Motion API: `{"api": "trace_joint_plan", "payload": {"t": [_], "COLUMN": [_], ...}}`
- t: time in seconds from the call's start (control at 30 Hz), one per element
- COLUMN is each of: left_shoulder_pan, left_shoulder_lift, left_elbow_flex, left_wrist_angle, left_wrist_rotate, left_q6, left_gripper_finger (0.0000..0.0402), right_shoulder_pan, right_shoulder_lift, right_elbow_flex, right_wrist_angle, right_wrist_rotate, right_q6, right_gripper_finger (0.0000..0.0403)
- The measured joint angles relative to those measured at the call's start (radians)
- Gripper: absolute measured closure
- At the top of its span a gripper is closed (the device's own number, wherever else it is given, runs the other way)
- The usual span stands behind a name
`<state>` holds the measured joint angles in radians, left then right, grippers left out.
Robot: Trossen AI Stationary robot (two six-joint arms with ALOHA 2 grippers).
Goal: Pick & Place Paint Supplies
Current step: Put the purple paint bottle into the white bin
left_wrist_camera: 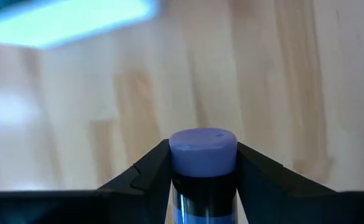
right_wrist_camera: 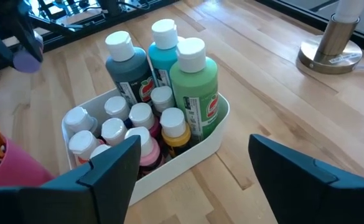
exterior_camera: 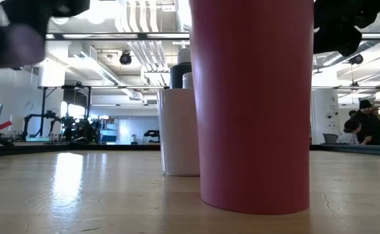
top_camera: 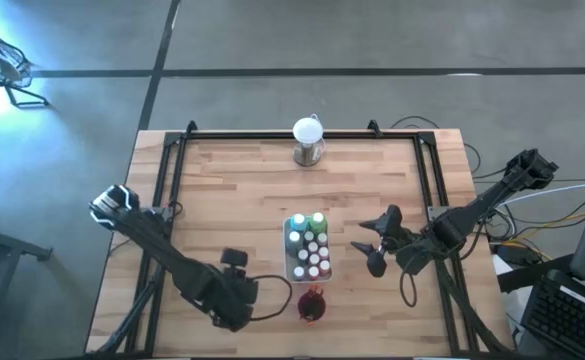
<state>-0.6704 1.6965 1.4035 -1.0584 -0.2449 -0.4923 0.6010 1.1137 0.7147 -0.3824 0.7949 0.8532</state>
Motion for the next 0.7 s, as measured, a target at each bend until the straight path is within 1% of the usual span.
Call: {"api": "trace_joint_plan", "payload": {"t": [0.17,0.33,0.57,0.7], "left_shoulder_pan": [-0.002,-0.002,-0.002,-0.002], "left_shoulder_lift": [-0.070,-0.131,-0.181,-0.197], "left_elbow_flex": [-0.001,-0.001,-0.004,-0.025], "left_wrist_angle": [0.044,0.151,0.330,0.478], "left_wrist_rotate": [-0.179,-0.369,-0.492,-0.516], "left_q6": [0.005,0.064,0.202,0.307], "left_gripper_finger": [0.0243,0.0243,0.0243,0.0243], "right_shoulder_pan": [0.000,-0.004,-0.004,-0.004], "right_shoulder_lift": [0.000,0.000,0.000,0.000], "right_elbow_flex": [0.000,0.000,0.000,0.000], "right_wrist_angle": [0.000,0.006,0.030,0.070], "right_wrist_rotate": [0.021,0.025,0.028,0.028], "right_q6": [-0.001,-0.001,-0.013,-0.076], "right_gripper_finger": [0.0129,0.0144,0.0159,0.0166]}}
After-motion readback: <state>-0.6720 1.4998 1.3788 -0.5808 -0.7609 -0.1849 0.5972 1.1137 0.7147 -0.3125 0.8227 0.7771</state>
